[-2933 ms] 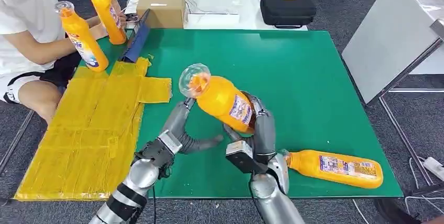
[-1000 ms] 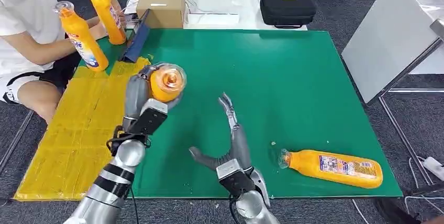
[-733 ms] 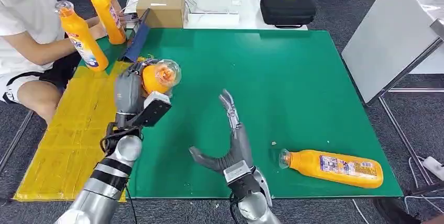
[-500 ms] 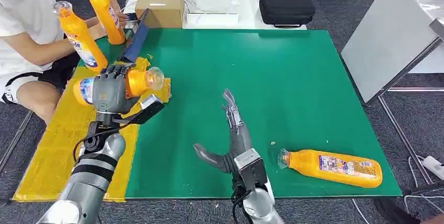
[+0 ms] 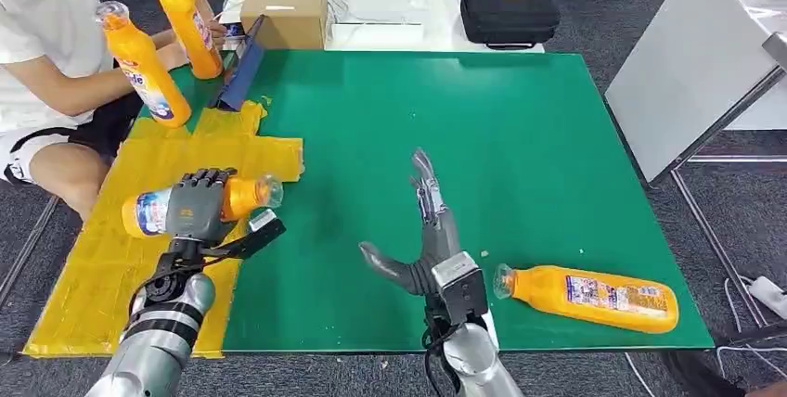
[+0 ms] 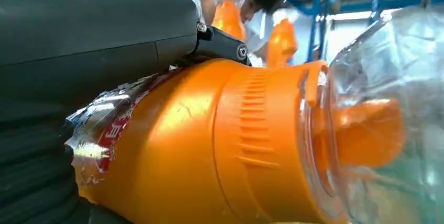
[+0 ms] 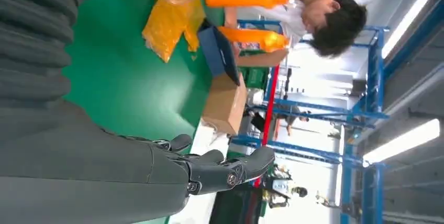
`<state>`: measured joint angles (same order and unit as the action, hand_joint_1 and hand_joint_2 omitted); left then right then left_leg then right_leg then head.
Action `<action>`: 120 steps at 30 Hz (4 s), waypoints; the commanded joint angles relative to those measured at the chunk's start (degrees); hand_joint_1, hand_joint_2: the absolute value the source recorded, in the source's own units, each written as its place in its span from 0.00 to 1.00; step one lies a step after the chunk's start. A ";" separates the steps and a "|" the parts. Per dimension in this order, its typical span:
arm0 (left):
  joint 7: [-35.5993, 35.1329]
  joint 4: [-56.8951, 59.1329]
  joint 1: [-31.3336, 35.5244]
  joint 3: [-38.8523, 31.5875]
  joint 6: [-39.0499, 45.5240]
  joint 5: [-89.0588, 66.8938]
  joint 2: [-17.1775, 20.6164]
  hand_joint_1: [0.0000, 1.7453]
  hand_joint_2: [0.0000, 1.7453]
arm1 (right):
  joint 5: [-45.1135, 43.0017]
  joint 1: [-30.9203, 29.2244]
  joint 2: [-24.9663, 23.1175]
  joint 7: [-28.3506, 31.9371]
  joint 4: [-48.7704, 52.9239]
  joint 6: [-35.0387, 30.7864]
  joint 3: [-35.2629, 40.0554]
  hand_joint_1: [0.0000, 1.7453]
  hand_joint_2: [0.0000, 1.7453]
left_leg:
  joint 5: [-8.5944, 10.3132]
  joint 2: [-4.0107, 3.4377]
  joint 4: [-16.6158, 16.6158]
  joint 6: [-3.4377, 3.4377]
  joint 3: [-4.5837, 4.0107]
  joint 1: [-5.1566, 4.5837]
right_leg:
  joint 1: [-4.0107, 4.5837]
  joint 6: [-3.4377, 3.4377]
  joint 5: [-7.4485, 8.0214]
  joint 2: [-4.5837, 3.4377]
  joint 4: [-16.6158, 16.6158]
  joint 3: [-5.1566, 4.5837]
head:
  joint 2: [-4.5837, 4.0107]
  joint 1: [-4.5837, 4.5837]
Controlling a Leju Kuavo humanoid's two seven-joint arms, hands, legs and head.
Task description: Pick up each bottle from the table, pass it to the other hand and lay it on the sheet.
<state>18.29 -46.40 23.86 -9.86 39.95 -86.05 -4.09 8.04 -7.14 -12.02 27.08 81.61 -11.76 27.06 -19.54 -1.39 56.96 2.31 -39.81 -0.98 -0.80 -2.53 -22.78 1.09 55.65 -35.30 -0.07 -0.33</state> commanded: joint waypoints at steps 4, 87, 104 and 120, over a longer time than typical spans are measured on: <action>5.96 21.72 5.45 -5.33 0.05 10.99 -1.49 0.03 1.00 | 1.17 -4.16 2.32 -0.17 -4.80 -2.28 1.65 0.00 1.00 | -0.08 0.06 -0.03 -0.11 0.24 0.06 | 0.02 0.09 -0.08 -0.04 -0.06 0.23 | 0.00 0.00; 21.71 -8.60 -9.19 20.84 0.05 54.39 -6.35 0.00 1.00 | 40.36 10.80 36.57 -9.68 0.07 8.38 -20.50 0.00 1.00 | -0.40 0.50 0.09 -0.06 0.60 -0.12 | -0.17 -0.30 -0.34 0.17 -0.06 0.73 | 0.00 -0.04; 21.71 -9.47 -8.82 24.27 -0.71 57.41 -5.13 0.00 1.00 | 36.33 20.03 47.08 -8.39 6.79 16.70 -33.24 0.00 1.00 | -0.34 0.66 0.06 0.07 0.44 -0.22 | -0.29 -0.37 -0.31 0.29 -0.06 0.59 | 0.00 -0.04; 21.71 -9.80 -7.89 26.47 -2.30 59.14 -5.59 0.00 1.00 | 45.21 10.26 44.62 -12.43 -8.15 16.62 -25.65 0.00 1.00 | -0.49 0.26 0.04 0.10 0.67 -0.16 | -0.21 -0.33 -0.24 -0.03 -0.23 0.82 | 0.00 -0.04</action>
<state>40.15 -57.35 13.35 14.01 39.10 -28.04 -10.86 49.52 11.20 36.61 16.53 86.05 5.40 -4.64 -19.87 -1.11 57.00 2.64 -39.50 -1.33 -1.15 -3.01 -22.97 1.23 55.57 -34.87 -0.06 -0.37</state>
